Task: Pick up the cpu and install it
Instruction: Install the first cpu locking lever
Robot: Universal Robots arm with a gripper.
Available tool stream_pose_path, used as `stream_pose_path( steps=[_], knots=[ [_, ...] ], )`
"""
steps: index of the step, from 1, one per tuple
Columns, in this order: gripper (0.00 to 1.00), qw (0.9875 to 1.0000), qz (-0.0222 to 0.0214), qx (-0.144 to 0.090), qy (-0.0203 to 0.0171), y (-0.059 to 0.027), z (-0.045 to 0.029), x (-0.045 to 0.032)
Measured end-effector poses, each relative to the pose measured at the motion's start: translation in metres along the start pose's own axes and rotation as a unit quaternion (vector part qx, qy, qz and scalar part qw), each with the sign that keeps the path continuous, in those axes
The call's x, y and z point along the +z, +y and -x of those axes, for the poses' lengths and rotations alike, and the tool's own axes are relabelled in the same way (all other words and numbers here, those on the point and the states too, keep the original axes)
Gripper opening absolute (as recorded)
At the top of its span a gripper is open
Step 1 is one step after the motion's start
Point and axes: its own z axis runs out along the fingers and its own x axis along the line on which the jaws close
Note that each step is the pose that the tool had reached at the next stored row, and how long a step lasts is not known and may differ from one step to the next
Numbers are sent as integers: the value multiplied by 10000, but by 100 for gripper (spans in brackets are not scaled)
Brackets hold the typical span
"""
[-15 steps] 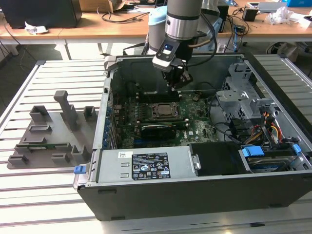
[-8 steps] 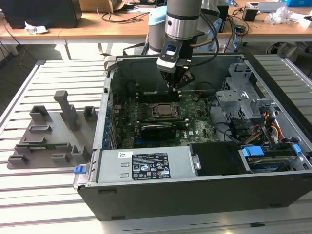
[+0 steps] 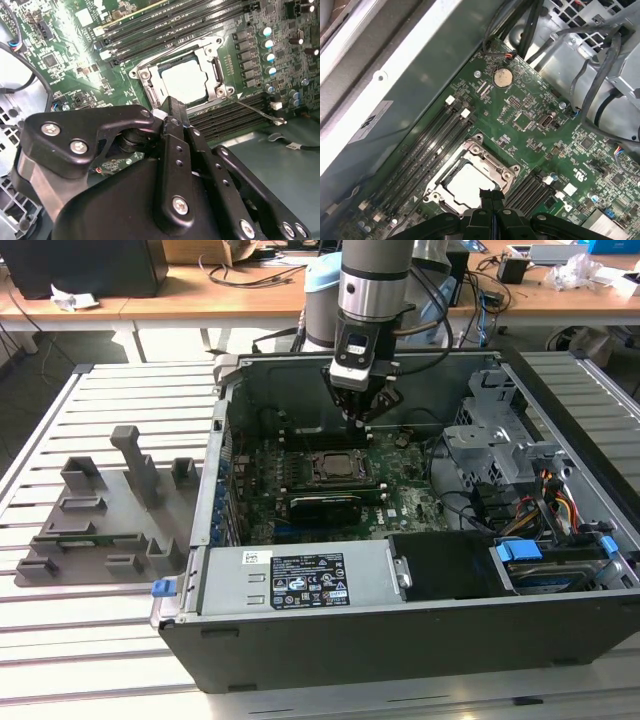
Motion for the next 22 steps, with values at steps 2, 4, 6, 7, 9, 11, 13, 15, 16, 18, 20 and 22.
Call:
stream_pose_path(
  steps=[2, 4, 6, 7, 9, 11, 13, 15, 16, 18, 20, 22],
  knots=[
    [11, 9999, 4, -130, -11, 0, 0, 0],
    [11, 9998, 6, -197, -17, 0, 0, 0],
    [11, 9995, 9, -309, -26, 0, 0, 0],
    [11, 9994, 10, -343, -29, 0, 0, 0],
    [11, 9991, 13, -432, -36, 0, 0, 0],
    [11, 9983, 17, -576, -48, 0, 0, 0],
    [11, 9971, 22, -753, -62, 0, 0, 0],
    [11, 9964, 25, -846, -70, 0, 0, 0],
    [11, 9958, 27, -909, -75, 0, 0, 0],
    [11, 9948, 30, -1013, -84, 0, 0, 0],
    [11, 9941, 32, -1083, -90, 0, 0, 0],
    [11, 9931, 35, -1166, -97, 0, 0, 0]
  ],
)
